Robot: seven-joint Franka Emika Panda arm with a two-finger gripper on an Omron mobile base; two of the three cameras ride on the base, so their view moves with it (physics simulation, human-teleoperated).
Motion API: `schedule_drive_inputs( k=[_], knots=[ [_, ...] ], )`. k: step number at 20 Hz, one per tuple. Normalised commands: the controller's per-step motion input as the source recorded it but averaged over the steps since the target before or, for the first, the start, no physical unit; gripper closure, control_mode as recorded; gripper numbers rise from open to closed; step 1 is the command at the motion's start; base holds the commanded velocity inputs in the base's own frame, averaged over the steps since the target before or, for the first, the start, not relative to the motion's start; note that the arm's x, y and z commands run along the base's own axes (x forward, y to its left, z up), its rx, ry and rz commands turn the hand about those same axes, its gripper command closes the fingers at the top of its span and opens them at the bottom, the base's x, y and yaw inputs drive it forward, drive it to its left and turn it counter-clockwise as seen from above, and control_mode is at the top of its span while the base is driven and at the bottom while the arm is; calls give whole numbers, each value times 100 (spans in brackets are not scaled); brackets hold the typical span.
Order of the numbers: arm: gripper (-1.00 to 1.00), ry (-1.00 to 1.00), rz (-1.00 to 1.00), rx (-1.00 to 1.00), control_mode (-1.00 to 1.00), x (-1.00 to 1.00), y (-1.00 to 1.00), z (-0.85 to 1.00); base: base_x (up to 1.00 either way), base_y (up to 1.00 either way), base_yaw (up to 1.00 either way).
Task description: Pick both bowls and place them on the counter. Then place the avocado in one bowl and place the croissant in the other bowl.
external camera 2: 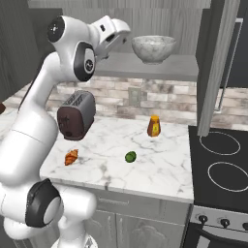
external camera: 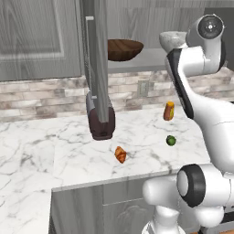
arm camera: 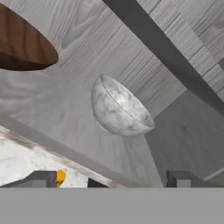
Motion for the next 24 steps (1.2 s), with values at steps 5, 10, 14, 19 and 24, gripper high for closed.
schedule_drive_inputs(
  k=[5, 10, 14, 19, 24],
  knots=[
    [-100, 12, 0, -1, -100, 58, -28, -23, 0, 0, 0],
    [-100, 0, 0, 0, -100, 51, -19, -33, 0, 0, 0],
    [-100, 1, 0, 0, -100, 40, -13, -5, 0, 0, 0],
    [-100, 2, 0, 0, -100, 35, -9, 1, 0, 0, 0],
    [-100, 3, 0, -1, -100, 33, -3, 0, 0, 0, 0]
  ],
)
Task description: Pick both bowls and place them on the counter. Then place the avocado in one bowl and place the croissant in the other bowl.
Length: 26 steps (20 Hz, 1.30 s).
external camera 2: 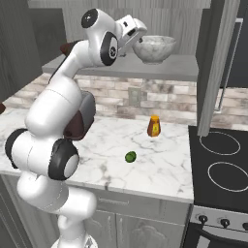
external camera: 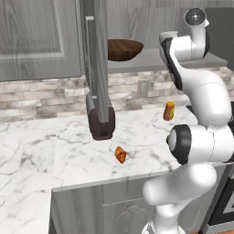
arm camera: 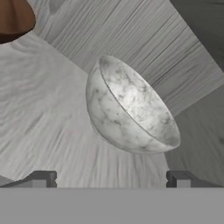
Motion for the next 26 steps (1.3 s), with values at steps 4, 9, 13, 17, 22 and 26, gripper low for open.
schedule_drive_inputs(
  k=[4, 9, 13, 17, 22, 26],
  knots=[
    [-100, 9, 0, -2, -100, 39, 0, 0, 0, 0, 0],
    [-100, 9, 0, -2, -100, 33, 0, 0, 0, 0, 0],
    [-100, 3, 0, -1, -100, 21, -1, 4, 0, 0, 0],
    [-100, 2, 0, -2, -100, 14, 0, 0, 0, 0, 0],
    [-100, 2, 0, -3, -100, 11, -1, -1, 0, 0, 0],
    [-100, 2, 0, -3, -100, 11, -1, -2, 0, 0, 0]
  ],
)
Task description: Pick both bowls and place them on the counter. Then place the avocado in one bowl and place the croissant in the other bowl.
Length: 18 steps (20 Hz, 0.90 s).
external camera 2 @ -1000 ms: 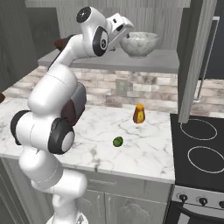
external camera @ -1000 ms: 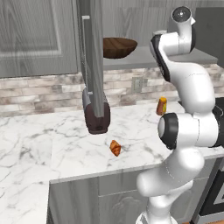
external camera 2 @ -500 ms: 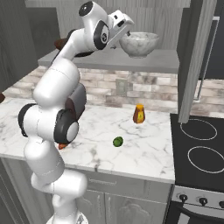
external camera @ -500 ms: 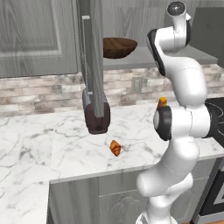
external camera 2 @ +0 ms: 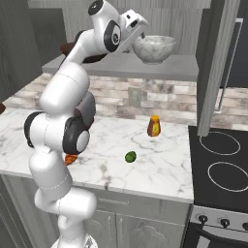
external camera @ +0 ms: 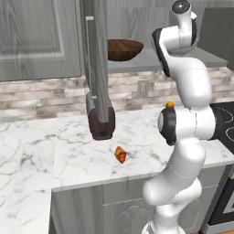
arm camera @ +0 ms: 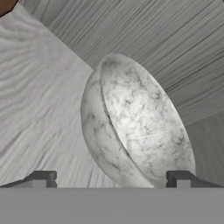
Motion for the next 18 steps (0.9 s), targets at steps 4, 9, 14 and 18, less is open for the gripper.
schedule_drive_inputs(
  k=[4, 9, 14, 18],
  knots=[
    [-100, 1, 0, -6, -100, 10, -1, -10, 0, 0, 0],
    [-100, 1, 0, -6, -100, 12, -6, -14, 0, 0, 0],
    [-100, 1, 0, -3, -100, 12, -7, -10, 0, 0, 0],
    [-100, 0, 0, -1, -100, 17, -8, -4, 0, 0, 0]
  ],
)
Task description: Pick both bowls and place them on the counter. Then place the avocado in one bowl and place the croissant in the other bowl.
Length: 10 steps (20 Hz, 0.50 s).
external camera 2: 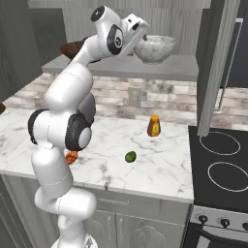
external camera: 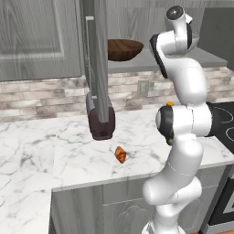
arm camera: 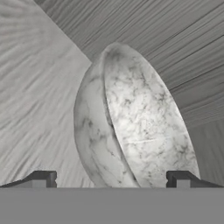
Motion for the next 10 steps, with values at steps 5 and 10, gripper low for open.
schedule_drive_inputs(
  k=[5, 10],
  knots=[
    [-100, 0, 0, 0, -100, 20, -13, -1, 0, 0, 0],
    [-100, 1, 1, 0, -100, 20, -6, -2, 0, 0, 0]
  ],
)
